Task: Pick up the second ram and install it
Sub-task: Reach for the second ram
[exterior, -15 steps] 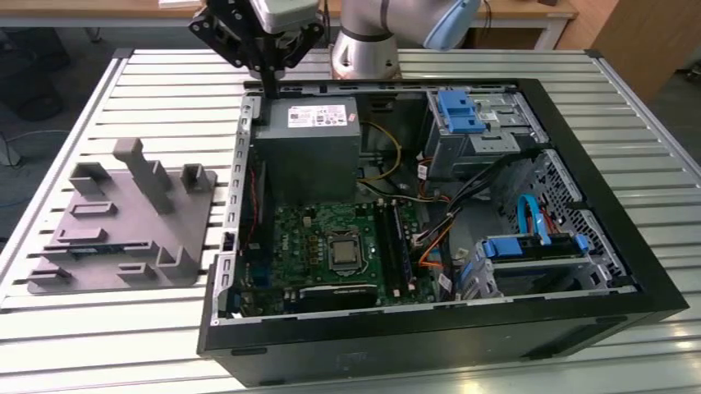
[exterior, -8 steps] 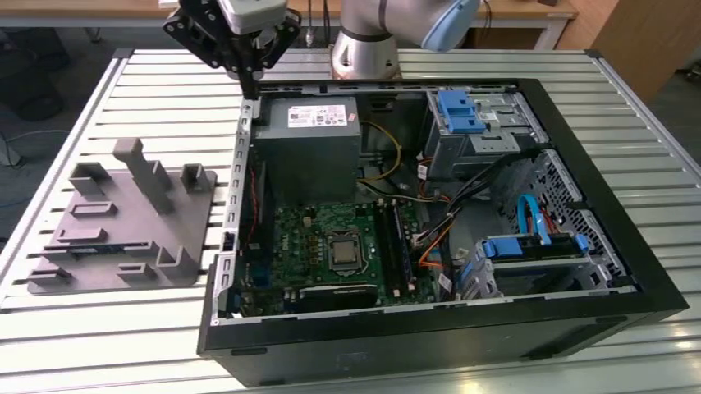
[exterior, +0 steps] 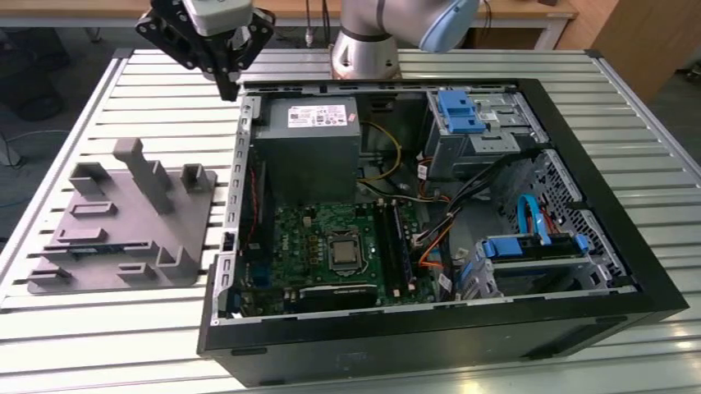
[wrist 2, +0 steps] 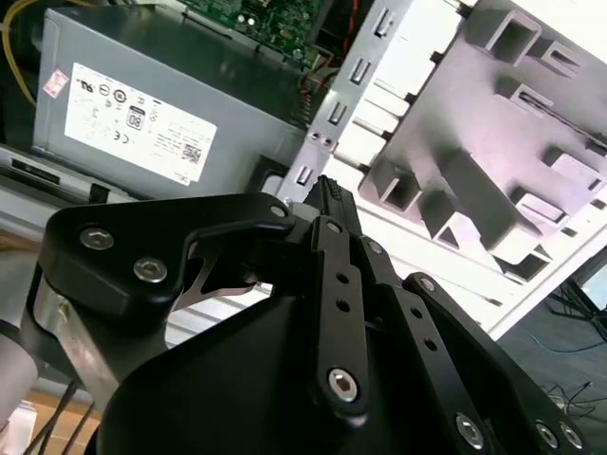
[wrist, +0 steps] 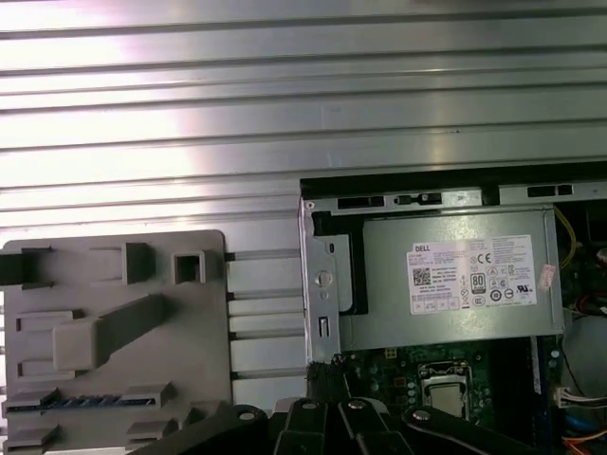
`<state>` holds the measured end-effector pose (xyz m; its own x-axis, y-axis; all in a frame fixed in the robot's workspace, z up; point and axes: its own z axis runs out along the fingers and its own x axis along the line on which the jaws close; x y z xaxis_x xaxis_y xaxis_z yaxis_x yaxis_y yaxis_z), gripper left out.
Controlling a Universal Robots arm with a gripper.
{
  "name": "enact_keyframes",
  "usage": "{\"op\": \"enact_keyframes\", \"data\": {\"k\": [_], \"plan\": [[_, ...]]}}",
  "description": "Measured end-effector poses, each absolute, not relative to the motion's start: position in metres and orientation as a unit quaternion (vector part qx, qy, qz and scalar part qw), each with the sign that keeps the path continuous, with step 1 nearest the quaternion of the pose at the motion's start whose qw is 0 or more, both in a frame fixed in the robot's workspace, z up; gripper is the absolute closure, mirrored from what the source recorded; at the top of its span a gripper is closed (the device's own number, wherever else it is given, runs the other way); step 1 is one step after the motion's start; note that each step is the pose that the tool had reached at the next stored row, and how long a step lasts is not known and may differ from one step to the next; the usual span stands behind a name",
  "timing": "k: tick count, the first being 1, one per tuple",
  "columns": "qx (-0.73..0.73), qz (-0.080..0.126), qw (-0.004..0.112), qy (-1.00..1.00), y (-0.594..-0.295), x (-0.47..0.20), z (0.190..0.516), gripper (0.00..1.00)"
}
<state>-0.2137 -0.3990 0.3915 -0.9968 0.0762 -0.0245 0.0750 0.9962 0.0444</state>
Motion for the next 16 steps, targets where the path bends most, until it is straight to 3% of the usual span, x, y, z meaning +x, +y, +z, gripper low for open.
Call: {"op": "enact_keyframes", "data": {"k": [16], "plan": [[0.038,0.022,0.013,0.999,-0.399,-0.269,0.389,0.90]]}}
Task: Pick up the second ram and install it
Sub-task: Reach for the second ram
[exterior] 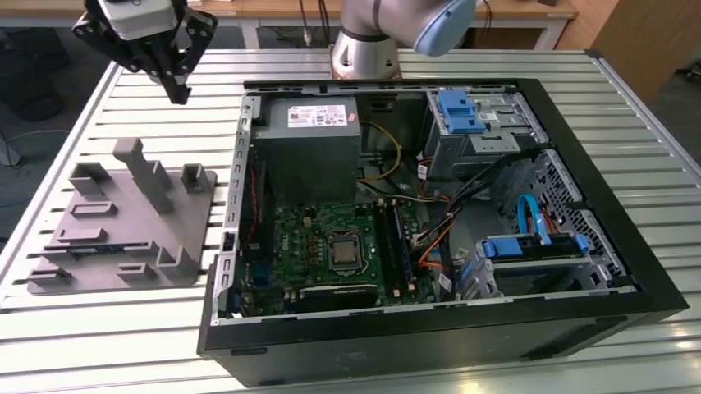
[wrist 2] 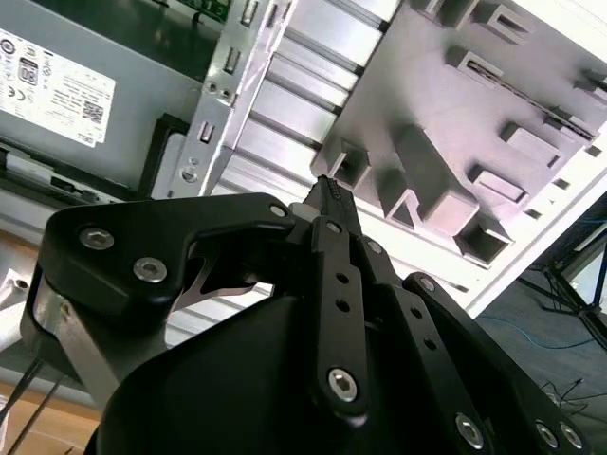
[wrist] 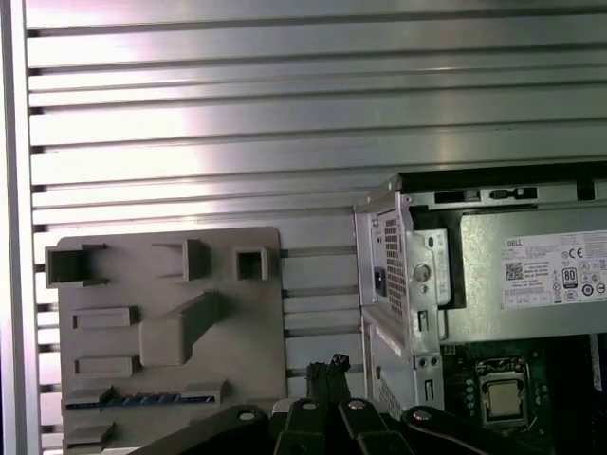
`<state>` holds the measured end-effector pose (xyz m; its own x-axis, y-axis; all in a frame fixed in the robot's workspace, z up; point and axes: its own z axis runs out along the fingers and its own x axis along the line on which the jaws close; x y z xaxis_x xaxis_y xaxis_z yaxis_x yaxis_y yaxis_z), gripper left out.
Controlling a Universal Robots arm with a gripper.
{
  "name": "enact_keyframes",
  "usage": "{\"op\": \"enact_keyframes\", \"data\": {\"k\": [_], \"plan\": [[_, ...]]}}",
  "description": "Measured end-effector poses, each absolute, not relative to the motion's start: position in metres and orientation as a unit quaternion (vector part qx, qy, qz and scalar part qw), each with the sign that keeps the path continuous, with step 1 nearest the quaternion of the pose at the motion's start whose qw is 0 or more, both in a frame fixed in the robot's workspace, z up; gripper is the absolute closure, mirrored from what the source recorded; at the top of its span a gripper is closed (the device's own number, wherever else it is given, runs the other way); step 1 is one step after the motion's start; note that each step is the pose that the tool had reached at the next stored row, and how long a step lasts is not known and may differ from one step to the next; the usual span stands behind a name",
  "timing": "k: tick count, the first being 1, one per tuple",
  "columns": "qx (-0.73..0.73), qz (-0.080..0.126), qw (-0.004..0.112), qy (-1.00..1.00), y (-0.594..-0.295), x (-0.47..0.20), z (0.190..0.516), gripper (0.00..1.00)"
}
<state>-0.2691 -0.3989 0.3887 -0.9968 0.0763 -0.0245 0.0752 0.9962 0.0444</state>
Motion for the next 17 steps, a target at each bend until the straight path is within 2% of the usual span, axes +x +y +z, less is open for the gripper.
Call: {"op": "enact_keyframes", "data": {"k": [17], "plan": [[0.038,0.022,0.013,0.999,-0.410,-0.331,0.374,0.90]]}}
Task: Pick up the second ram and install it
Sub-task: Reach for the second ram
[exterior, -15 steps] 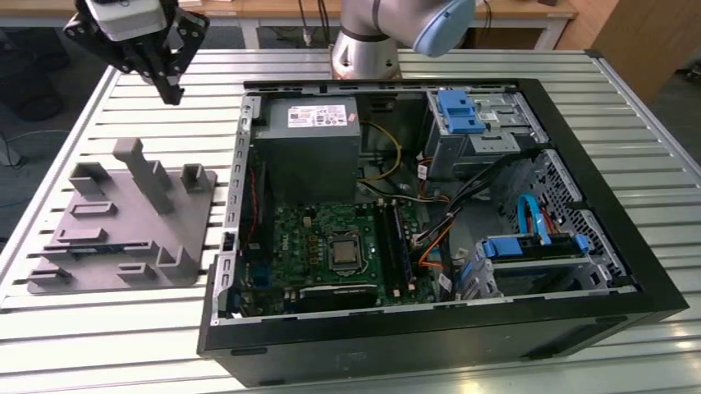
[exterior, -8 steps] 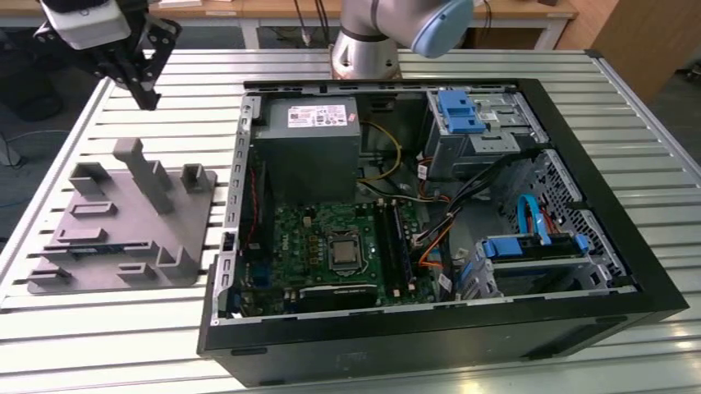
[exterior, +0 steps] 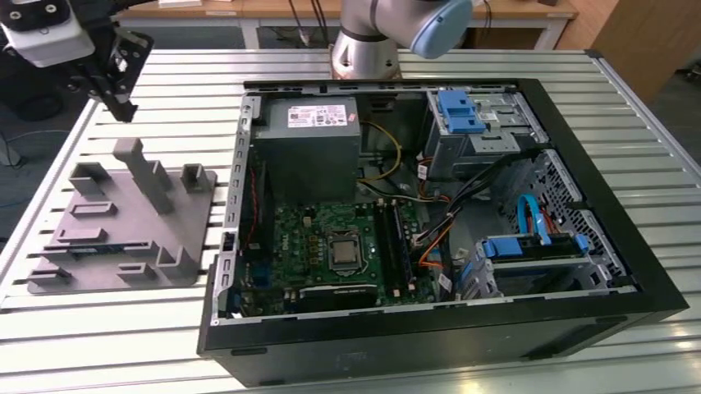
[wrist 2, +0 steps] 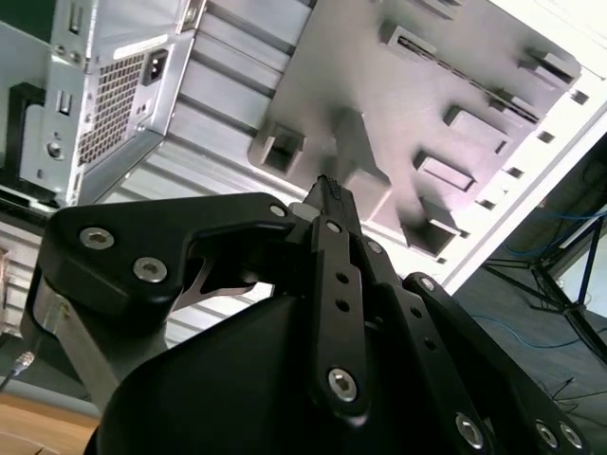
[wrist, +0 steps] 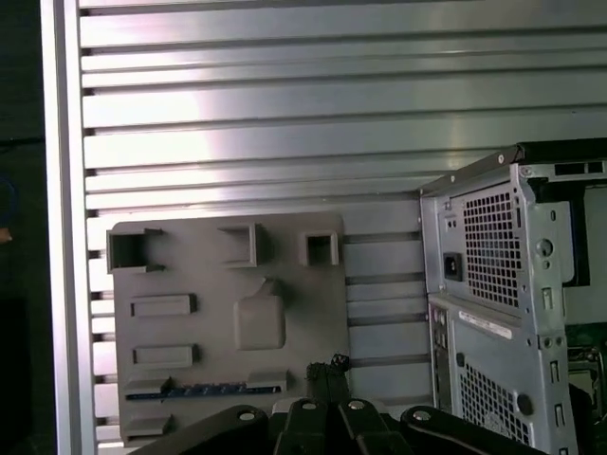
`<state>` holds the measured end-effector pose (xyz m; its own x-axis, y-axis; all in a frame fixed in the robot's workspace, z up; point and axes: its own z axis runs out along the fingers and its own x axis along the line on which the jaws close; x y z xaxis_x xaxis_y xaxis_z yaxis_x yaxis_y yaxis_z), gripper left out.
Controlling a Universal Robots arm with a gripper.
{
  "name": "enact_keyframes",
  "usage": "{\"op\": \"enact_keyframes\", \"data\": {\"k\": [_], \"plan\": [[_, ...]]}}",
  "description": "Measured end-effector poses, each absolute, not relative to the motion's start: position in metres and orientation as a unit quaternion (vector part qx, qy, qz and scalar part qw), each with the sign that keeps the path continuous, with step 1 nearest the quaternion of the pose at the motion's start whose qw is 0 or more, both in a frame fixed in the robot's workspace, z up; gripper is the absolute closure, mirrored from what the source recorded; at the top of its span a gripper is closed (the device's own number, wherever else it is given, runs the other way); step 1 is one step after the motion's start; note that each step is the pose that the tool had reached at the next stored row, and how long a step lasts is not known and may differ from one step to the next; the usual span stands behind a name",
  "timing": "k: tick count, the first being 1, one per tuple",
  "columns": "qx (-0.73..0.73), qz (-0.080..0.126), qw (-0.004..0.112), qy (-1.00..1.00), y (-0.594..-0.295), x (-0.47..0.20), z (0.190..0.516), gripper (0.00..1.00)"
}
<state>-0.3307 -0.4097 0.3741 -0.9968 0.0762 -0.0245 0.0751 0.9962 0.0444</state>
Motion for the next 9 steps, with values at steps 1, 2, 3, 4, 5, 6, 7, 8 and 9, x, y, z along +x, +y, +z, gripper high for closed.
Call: {"op": "enact_keyframes", "data": {"k": [1,2,3,4,5,6,7,8,9], "plan": [[0.038,0.022,0.013,0.999,-0.411,-0.334,0.373,0.90],[0.038,0.022,0.013,0.999,-0.412,-0.338,0.372,0.90],[0.038,0.022,0.013,0.999,-0.414,-0.341,0.372,0.90],[0.038,0.022,0.013,0.999,-0.415,-0.344,0.371,0.90],[0.038,0.022,0.013,0.999,-0.416,-0.347,0.370,0.90],[0.038,0.022,0.013,0.999,-0.417,-0.350,0.370,0.90],[0.038,0.022,0.013,0.999,-0.418,-0.354,0.369,0.90],[0.038,0.022,0.013,0.999,-0.419,-0.357,0.368,0.90],[0.038,0.022,0.013,0.999,-0.420,-0.360,0.368,0.90]]}}
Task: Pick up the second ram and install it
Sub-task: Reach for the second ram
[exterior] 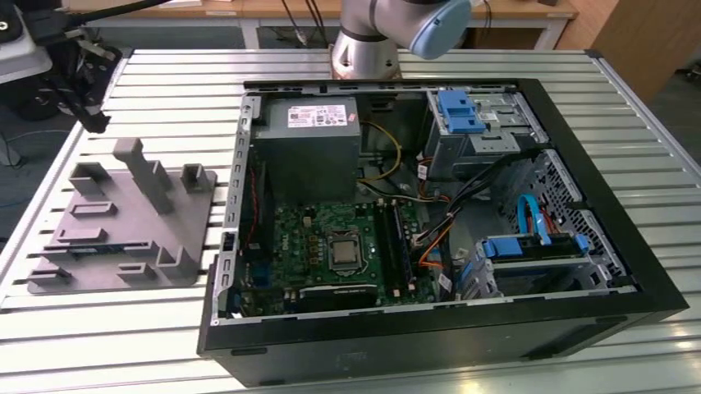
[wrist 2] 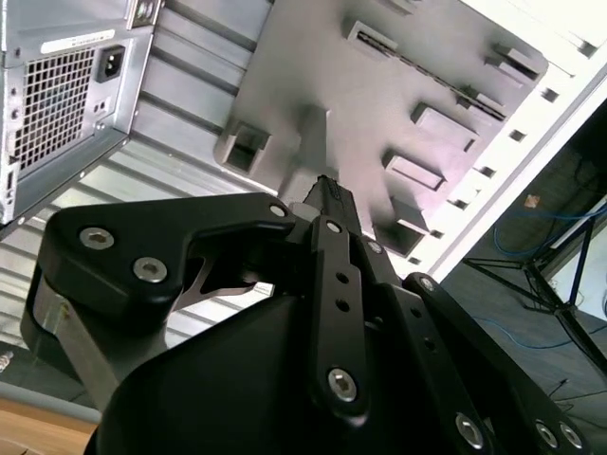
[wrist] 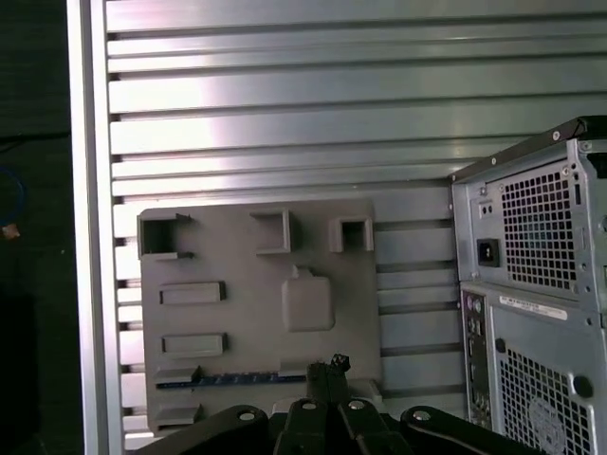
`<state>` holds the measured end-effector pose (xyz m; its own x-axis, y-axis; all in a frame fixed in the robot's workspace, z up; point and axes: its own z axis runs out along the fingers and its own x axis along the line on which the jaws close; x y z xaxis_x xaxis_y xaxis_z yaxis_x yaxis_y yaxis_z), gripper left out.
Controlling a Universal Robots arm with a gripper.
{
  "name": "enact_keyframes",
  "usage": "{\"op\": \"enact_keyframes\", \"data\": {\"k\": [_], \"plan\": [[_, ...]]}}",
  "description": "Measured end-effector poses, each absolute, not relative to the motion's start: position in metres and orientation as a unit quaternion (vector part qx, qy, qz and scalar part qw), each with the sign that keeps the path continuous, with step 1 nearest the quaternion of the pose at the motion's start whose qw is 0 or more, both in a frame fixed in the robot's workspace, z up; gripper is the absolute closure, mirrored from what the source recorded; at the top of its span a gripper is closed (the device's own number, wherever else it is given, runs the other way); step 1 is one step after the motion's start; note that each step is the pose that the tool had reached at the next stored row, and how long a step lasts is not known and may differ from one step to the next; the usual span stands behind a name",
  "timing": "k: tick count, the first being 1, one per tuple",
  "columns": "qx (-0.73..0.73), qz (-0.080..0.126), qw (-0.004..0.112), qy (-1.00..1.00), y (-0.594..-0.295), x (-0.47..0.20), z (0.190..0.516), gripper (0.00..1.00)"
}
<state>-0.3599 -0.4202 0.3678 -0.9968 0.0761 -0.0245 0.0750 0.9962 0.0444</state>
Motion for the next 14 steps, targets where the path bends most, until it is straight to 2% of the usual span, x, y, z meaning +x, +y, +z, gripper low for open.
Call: {"op": "enact_keyframes", "data": {"k": [14], "plan": [[0.038,0.022,0.013,0.999,-0.430,-0.390,0.362,0.90]]}}
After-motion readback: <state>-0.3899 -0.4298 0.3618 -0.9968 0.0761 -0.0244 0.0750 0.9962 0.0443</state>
